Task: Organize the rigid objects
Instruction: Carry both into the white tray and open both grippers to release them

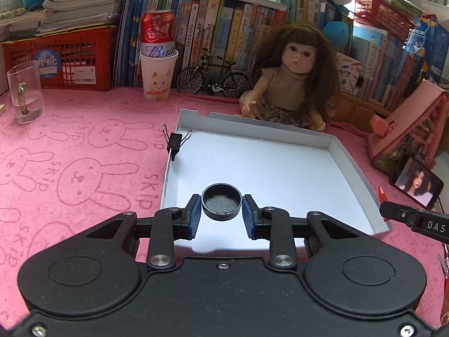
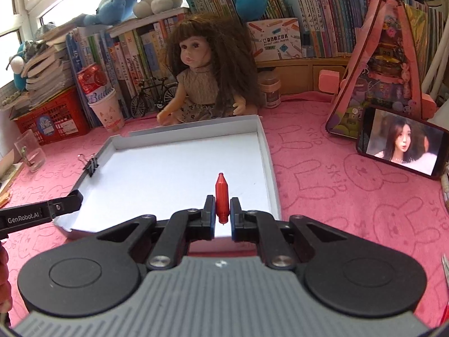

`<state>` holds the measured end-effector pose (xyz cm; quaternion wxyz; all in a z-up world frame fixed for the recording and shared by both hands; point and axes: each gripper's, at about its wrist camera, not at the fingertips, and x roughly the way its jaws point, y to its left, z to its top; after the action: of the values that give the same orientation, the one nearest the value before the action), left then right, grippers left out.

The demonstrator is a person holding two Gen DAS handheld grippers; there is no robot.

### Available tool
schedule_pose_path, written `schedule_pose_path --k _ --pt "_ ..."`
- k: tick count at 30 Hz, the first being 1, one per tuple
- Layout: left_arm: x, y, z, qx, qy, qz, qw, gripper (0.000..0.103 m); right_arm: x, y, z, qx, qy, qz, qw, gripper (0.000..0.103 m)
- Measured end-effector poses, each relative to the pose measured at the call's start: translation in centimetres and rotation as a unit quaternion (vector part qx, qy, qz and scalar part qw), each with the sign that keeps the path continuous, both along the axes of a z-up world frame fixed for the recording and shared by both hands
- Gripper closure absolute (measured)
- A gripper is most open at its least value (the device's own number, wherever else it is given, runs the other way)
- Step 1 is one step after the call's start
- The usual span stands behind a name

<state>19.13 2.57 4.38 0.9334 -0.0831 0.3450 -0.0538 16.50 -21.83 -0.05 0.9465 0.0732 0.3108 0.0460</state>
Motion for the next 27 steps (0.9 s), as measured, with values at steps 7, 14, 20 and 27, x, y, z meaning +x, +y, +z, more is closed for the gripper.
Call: schedule_pose_path --k 7,14,20,27 --pt "3.6 -0.7 -1.9 0.012 0.023 0.002 0.9997 0.074 3.8 -0.2 -1.5 -0.001 0.031 0.015 0.999 0.09" --pt "4.7 -1.6 -3.3 0.028 0.035 0.002 0.999 0.074 5.1 0.4 -2.8 -0.005 0.053 0.019 0.998 0.09" --pt "4.8 -1.7 -3.8 0.035 0.04 0.003 0.9986 0.074 5.6 0.5 -3.4 -0.002 0.062 0.02 0.998 0.09" --pt "4.7 -1.9 -3.9 0.042 0.039 0.003 0.9984 0.073 5.6 0.5 -3.7 0.0 0.064 0.021 0.998 0.089"
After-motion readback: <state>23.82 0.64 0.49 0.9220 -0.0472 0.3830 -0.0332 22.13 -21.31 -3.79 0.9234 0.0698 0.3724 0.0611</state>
